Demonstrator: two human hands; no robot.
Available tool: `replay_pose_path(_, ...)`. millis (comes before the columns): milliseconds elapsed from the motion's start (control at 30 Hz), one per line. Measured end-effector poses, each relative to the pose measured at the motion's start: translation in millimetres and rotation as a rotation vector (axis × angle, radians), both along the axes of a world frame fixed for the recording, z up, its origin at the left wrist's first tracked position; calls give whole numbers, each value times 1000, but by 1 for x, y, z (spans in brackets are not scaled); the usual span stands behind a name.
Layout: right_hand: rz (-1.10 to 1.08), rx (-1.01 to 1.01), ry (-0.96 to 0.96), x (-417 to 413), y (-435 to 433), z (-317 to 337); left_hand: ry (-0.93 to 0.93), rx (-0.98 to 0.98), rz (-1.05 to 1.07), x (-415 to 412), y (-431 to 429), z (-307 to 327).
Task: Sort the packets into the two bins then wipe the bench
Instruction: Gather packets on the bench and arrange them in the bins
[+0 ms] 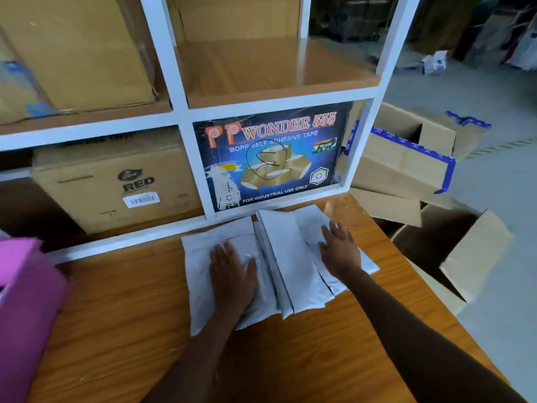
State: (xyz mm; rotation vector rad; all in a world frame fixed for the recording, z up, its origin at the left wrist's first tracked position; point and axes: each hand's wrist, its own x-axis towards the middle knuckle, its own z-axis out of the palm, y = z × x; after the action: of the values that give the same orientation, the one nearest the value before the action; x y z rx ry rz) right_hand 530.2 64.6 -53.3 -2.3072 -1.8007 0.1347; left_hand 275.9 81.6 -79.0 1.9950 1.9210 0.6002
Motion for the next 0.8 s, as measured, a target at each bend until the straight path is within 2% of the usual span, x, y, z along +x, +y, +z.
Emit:
replay_pose_path(167, -34, -196, -9, 8, 2, -28, 26, 1, -3, 0, 4, -8)
replay_pose_path(300, -47, -140, -22, 2, -2, -28, -10, 18, -29, -2, 6, -11)
replay_pose_path(467, -115, -129, 107, 2, -2, -13, -134, 47, -66, -2, 8, -6)
replay_pose_path(800, -296, 340, 264, -70, -34, 56, -265, 290, -160, -53, -3, 44)
